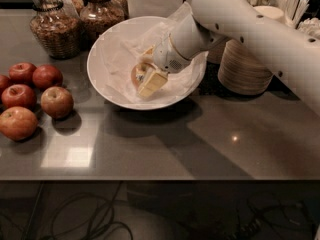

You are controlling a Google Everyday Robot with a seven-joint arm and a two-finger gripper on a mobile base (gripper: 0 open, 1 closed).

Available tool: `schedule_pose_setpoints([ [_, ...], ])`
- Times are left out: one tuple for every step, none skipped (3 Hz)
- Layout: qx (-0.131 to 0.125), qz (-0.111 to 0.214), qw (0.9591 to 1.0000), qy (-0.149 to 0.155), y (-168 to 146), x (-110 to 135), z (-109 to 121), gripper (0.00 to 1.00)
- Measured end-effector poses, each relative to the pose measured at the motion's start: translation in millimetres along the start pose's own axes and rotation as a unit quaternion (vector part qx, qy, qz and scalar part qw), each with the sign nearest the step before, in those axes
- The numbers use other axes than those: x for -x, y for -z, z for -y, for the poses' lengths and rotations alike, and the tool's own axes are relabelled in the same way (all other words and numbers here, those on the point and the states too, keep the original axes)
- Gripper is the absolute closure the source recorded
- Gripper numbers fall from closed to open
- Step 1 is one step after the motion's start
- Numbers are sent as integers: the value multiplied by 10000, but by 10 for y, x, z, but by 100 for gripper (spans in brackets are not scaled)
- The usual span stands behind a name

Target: Pick apple from white bowl

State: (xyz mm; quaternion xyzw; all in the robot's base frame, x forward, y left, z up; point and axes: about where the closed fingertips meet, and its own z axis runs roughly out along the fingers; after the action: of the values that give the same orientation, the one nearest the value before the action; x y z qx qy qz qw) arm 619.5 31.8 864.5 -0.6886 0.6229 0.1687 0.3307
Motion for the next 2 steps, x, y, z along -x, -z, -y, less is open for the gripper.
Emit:
schedule_pose_setpoints([
  [0, 0, 10000, 0, 0, 0, 0, 59],
  [0, 0, 10000, 0, 0, 0, 0, 81],
])
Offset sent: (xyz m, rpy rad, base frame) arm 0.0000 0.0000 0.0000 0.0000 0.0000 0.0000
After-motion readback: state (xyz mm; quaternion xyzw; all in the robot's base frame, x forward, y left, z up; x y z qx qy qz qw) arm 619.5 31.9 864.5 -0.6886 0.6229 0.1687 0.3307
